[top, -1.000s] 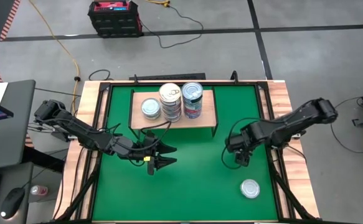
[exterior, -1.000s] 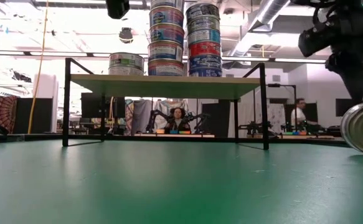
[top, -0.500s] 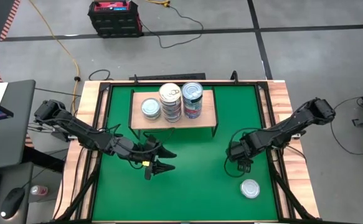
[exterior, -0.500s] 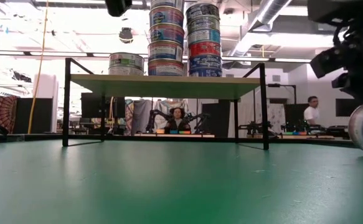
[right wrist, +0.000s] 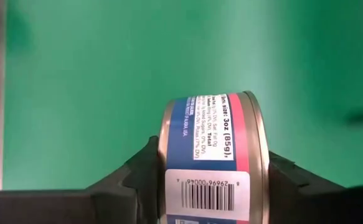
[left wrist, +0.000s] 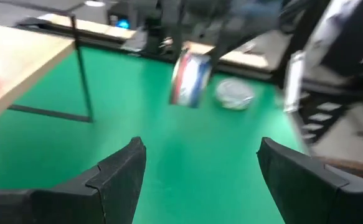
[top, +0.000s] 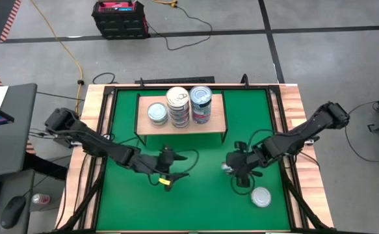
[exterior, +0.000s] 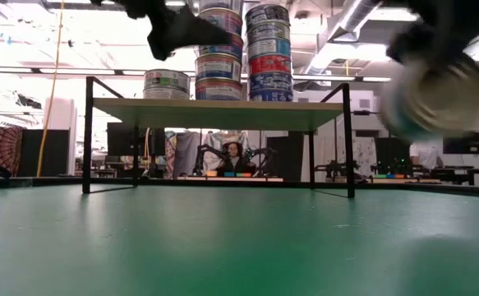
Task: Stack canned seafood by type on shelf
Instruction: Stack the pink tuna can on top of the pink tuna cans
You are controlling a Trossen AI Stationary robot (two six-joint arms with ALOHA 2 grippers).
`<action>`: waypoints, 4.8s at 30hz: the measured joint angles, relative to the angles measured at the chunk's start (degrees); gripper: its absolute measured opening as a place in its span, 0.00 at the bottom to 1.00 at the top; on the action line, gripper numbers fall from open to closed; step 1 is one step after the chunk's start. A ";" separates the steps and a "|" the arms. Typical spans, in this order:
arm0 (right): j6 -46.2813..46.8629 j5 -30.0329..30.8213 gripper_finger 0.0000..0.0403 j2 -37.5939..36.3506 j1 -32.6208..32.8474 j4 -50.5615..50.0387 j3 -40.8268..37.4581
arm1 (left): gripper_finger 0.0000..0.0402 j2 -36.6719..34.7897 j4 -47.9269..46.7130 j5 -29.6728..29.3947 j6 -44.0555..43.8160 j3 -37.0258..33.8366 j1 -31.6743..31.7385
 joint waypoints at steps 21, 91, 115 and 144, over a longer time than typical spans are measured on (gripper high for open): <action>-15.20 10.82 0.57 9.86 -2.24 10.65 18.76 | 0.86 13.07 -4.55 -3.18 9.30 14.84 3.32; -10.52 29.08 0.66 9.68 -5.30 -5.88 49.21 | 0.47 -5.66 -51.42 -5.26 92.12 47.22 26.35; -10.63 29.01 0.66 9.71 -5.30 -2.72 47.18 | 0.48 -5.59 -57.04 8.24 97.26 47.18 30.11; -10.87 29.04 0.66 9.70 -5.30 -2.51 47.18 | 0.69 -8.47 -61.67 2.10 83.14 47.21 24.89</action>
